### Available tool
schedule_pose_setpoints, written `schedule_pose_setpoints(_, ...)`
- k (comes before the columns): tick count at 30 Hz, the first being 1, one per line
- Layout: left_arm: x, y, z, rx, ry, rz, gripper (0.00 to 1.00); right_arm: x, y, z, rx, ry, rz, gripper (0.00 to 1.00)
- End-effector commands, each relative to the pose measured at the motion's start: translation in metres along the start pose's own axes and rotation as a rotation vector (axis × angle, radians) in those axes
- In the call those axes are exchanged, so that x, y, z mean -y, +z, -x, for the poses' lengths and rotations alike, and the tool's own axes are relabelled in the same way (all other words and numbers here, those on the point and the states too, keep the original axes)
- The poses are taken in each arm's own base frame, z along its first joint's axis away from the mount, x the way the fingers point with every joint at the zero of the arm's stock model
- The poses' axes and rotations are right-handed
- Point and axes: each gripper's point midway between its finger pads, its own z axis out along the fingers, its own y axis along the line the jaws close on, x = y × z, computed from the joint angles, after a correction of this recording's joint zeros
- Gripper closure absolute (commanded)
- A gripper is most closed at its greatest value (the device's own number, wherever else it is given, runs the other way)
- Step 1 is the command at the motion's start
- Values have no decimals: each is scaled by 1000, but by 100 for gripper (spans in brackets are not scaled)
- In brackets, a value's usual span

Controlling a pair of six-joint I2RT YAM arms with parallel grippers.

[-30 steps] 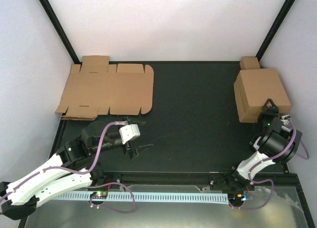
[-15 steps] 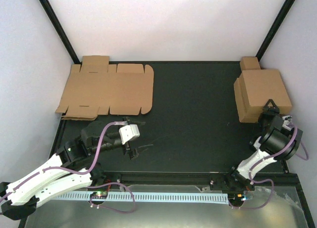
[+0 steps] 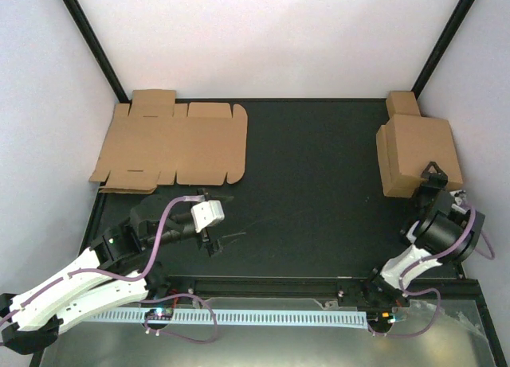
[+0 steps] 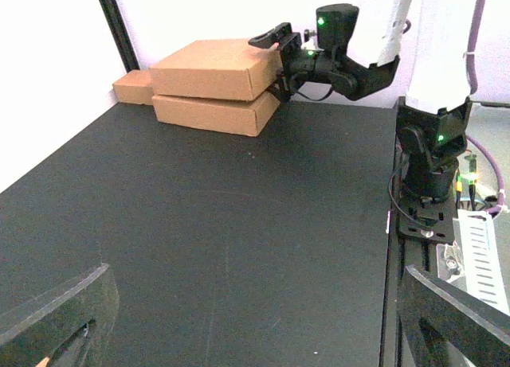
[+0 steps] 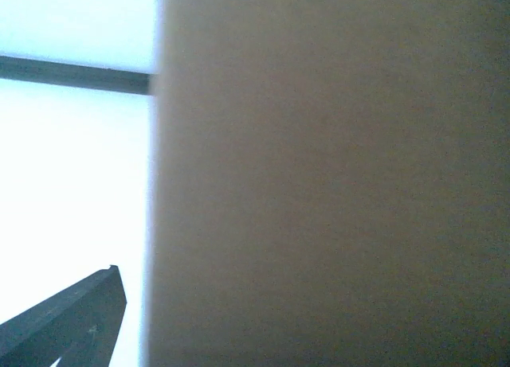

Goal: Fold the paper box

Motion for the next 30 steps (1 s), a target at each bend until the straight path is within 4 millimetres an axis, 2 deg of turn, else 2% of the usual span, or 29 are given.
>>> schedule_pose_setpoints(1, 0, -1, 3, 2, -6, -6, 1, 7, -10, 4, 29, -49, -109, 0)
schedule_pose_setpoints(3, 0, -1, 3, -1, -7, -8, 1, 10, -14, 7, 37, -81, -200, 0)
schedule_pose_setpoints(8, 1, -3, 4, 7, -7, -7, 1, 4, -27, 23, 74, -170, -397, 0)
schedule_pose_setpoints(14, 3, -3, 5, 6, -6, -20, 1, 21, -50, 31, 65, -165, -707, 0)
schedule_pose_setpoints(22, 2, -1, 2, -7, -13, -20, 1, 22, -65, 32, 13, -223, -857, 0)
schedule_pose_setpoints(26, 2, 1, 1, -14, -13, -19, 1, 25, -87, 41, 44, -251, -986, 0)
schedule_pose_setpoints(30, 1, 3, -1, -25, -14, -15, 1, 19, -102, 49, 85, -285, -1037, 0)
